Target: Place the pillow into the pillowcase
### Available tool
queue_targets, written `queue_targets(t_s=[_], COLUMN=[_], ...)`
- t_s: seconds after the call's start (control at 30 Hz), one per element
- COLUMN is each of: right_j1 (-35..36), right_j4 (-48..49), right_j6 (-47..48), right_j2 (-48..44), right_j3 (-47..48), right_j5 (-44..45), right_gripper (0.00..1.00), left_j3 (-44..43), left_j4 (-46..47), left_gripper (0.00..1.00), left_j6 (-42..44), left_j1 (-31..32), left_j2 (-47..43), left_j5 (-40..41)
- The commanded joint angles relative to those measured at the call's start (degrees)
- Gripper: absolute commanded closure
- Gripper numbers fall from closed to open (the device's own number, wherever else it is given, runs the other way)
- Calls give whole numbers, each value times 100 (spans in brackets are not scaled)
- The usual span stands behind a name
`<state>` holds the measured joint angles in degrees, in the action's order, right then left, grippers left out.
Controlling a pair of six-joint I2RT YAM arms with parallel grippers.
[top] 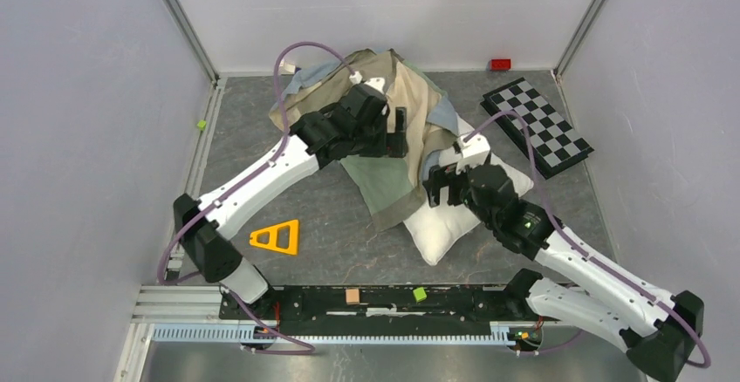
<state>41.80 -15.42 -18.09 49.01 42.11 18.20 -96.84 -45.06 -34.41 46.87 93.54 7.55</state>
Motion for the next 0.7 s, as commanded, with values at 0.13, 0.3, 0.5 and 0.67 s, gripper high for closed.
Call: queue_targets(t_s=[0.13,0.3,0.5,0.67], right_j1=[1580,1915,1911,1913], right_j4=[-281,-68,-512,-869], right_j6=[-343,-465,-88,105], right_j2=[-212,-571,-805,-956], right_j3=[-930,-1147,-512,-301], right_j5=[2284,2830,2722,2271], right_gripper=[2,2,2,2], left_j3=[2432,3587,3539,2884], left_j4=[1180,2820,3122,2779], left_gripper=[0,0,14,69], left_j6=[229,-208,-469,-515], left_j1=[30,106,96,-30], left_j2=[-1182,-1279,-749,-606], left_j5=[196,-426,-36,344])
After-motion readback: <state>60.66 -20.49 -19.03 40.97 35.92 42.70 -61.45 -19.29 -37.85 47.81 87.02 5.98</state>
